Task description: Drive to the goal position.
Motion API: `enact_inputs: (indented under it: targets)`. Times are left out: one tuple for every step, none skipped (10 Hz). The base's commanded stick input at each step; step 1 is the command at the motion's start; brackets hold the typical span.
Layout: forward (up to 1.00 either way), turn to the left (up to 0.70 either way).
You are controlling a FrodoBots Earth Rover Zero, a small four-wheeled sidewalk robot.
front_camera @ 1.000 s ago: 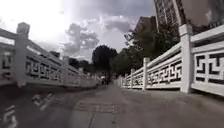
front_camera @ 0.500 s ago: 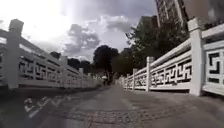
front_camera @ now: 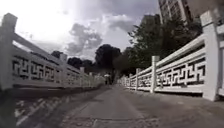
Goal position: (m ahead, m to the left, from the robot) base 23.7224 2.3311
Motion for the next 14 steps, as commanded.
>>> enact_inputs:
  targets:
    - [0.45, 0.00]
    - [0.45, 0.00]
    - [0.45, 0.00]
    - [0.45, 0.00]
    - [0.45, 0.00]
    - [0.45, 0.00]
    - [0.45, 0.00]
    - [0.45, 0.00]
    - [0.45, 0.00]
    - [0.45, 0.00]
    - [0.45, 0.00]
    - [0.45, 0.00]
    - [0.45, 0.00]
    - [0.45, 0.00]
